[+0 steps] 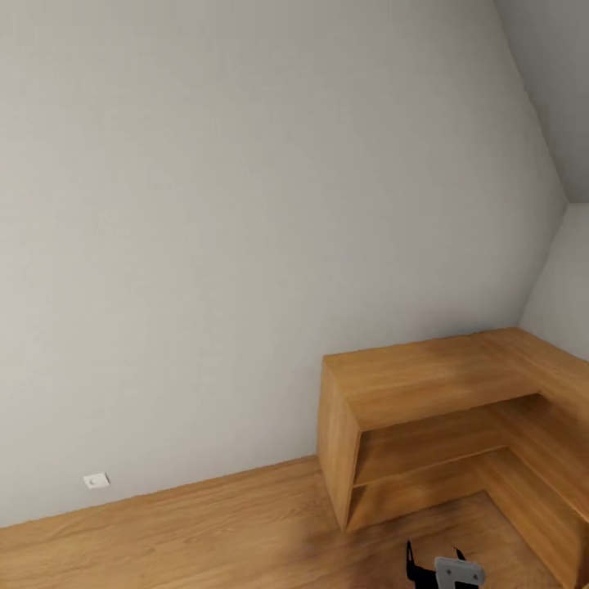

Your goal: In the bedroom, organize the workspace by keeping the computer under the desk, ensuring the monitor is on the desk, placing the keyboard on the desk next to the monitor, placing the mouse on the desk next to the keyboard, moving the folder from the swivel chair onto the desk next to the mouse, stacking the notebook on top of the folder with the pen on top of the notebook, and positioning the swivel chair next to the desk.

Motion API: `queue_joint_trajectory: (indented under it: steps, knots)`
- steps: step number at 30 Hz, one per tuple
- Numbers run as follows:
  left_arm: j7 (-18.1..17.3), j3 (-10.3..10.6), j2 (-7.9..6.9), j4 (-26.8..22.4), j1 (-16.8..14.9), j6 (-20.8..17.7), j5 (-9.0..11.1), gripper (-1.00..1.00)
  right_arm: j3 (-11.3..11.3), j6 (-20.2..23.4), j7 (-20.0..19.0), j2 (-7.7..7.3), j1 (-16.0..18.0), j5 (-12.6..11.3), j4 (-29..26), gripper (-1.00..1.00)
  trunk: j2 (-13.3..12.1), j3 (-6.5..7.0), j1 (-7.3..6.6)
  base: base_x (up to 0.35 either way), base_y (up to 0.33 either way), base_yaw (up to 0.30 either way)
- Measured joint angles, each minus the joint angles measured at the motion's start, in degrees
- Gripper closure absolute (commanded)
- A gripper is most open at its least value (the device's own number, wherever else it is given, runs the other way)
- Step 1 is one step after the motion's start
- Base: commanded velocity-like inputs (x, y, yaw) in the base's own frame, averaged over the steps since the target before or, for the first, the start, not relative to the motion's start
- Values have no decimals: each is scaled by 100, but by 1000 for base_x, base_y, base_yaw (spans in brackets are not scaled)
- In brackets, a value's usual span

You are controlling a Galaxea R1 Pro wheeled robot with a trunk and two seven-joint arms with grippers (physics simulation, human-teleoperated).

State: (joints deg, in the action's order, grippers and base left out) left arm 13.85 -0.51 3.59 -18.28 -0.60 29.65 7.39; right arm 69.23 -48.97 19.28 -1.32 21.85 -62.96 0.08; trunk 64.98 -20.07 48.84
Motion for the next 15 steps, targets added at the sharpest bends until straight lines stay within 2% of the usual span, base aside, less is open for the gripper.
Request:
queue_joint_trajectory:
  steps: [15]
  knots:
    - [-6,0,8,0,0,2,-3,-100,-44,0,-17,8,0,-32,-8,-100,0,5,0,0,0,-293]
